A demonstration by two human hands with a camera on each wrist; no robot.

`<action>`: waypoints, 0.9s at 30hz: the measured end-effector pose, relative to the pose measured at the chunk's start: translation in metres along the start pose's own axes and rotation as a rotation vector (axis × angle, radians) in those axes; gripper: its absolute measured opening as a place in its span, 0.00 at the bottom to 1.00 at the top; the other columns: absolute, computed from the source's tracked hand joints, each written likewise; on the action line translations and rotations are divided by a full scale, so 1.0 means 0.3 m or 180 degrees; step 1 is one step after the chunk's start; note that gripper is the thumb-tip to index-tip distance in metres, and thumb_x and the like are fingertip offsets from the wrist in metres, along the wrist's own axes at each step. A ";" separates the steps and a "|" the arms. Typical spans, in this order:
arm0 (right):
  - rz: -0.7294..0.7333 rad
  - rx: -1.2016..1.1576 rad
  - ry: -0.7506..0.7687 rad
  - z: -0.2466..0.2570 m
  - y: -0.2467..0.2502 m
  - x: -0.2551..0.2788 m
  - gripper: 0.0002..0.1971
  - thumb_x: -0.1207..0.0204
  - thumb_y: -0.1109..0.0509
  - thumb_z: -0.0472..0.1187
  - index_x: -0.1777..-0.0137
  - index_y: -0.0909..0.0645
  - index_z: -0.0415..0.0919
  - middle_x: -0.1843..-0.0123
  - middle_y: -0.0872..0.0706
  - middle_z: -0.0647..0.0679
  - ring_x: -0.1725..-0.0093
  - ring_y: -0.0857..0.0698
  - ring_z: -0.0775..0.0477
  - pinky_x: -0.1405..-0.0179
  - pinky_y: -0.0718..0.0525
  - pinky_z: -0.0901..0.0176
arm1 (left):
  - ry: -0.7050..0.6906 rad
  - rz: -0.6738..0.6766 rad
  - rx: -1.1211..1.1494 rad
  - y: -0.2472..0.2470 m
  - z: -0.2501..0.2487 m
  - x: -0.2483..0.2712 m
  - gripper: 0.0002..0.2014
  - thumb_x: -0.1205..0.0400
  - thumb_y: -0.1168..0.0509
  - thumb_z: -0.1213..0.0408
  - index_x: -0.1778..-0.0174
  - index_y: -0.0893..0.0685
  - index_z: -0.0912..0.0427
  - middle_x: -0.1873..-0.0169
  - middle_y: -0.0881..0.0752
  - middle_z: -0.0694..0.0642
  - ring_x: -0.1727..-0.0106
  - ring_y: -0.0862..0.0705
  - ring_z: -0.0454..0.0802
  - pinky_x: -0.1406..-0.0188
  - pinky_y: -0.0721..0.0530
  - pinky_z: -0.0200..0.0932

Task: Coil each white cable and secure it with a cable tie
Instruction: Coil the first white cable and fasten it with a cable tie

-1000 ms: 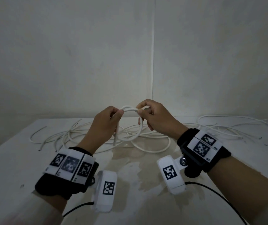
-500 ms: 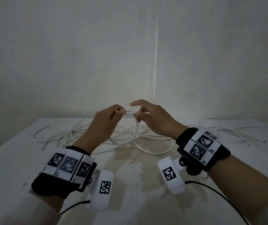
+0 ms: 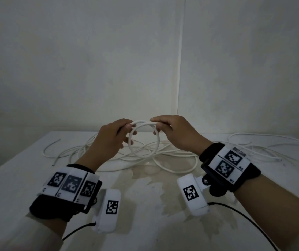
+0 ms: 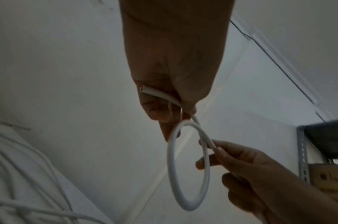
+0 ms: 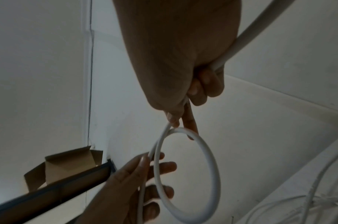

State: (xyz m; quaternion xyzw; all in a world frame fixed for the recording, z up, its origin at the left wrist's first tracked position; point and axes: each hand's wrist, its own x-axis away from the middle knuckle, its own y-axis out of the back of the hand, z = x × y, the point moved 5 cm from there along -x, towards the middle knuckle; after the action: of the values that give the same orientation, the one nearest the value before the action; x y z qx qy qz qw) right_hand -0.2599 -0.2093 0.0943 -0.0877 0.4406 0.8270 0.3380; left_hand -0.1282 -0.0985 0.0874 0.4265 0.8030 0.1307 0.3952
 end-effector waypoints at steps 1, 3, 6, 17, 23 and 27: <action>-0.0023 -0.0080 -0.0055 -0.007 0.007 -0.002 0.13 0.17 0.42 0.37 0.39 0.19 0.40 0.57 0.14 0.53 0.51 0.17 0.53 0.53 0.24 0.68 | 0.0063 0.0021 0.0129 0.002 0.008 0.001 0.09 0.14 0.46 0.64 0.51 0.19 0.55 0.58 0.13 0.47 0.67 0.13 0.39 0.77 0.21 0.30; -0.0016 -0.0181 -0.0178 -0.021 0.007 -0.003 0.10 0.17 0.43 0.37 0.45 0.19 0.40 0.54 0.13 0.50 0.48 0.16 0.47 0.50 0.22 0.62 | 0.0156 0.0164 0.0355 -0.010 0.010 0.004 0.09 0.14 0.46 0.63 0.53 0.21 0.51 0.58 0.12 0.49 0.64 0.12 0.39 0.71 0.19 0.31; 0.0050 -0.0245 -0.0290 -0.028 -0.018 0.006 0.07 0.17 0.45 0.39 0.51 0.25 0.42 0.55 0.13 0.49 0.52 0.17 0.41 0.56 0.24 0.57 | 0.0233 0.0281 0.0680 -0.036 -0.005 0.004 0.10 0.14 0.48 0.65 0.55 0.23 0.49 0.66 0.16 0.55 0.67 0.12 0.42 0.63 0.14 0.36; 0.0151 -0.0147 -0.0138 -0.003 -0.020 0.001 0.12 0.18 0.41 0.40 0.56 0.17 0.41 0.69 0.16 0.59 0.64 0.20 0.45 0.61 0.23 0.57 | 0.0051 -0.0027 0.0052 -0.040 -0.021 0.012 0.06 0.15 0.43 0.64 0.51 0.21 0.51 0.63 0.19 0.46 0.70 0.18 0.42 0.72 0.21 0.27; 0.0092 0.0252 -0.0146 -0.039 -0.017 0.006 0.14 0.17 0.42 0.39 0.61 0.18 0.42 0.66 0.16 0.57 0.73 0.23 0.61 0.71 0.30 0.74 | 0.0750 0.0350 0.0723 -0.037 -0.010 0.018 0.14 0.16 0.43 0.70 0.62 0.16 0.54 0.76 0.18 0.44 0.75 0.22 0.35 0.74 0.24 0.29; -0.0023 0.0265 -0.0089 -0.036 -0.022 0.008 0.13 0.17 0.41 0.39 0.57 0.16 0.39 0.65 0.15 0.54 0.76 0.24 0.66 0.73 0.29 0.74 | 0.1056 0.0665 0.1462 -0.054 -0.008 0.029 0.06 0.20 0.37 0.73 0.58 0.16 0.61 0.74 0.12 0.48 0.70 0.15 0.38 0.67 0.16 0.30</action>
State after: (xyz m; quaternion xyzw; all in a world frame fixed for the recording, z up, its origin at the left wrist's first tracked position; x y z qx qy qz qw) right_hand -0.2590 -0.2142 0.0824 -0.0635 0.4696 0.8078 0.3506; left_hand -0.1421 -0.1010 0.0755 0.5578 0.8170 0.0536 0.1362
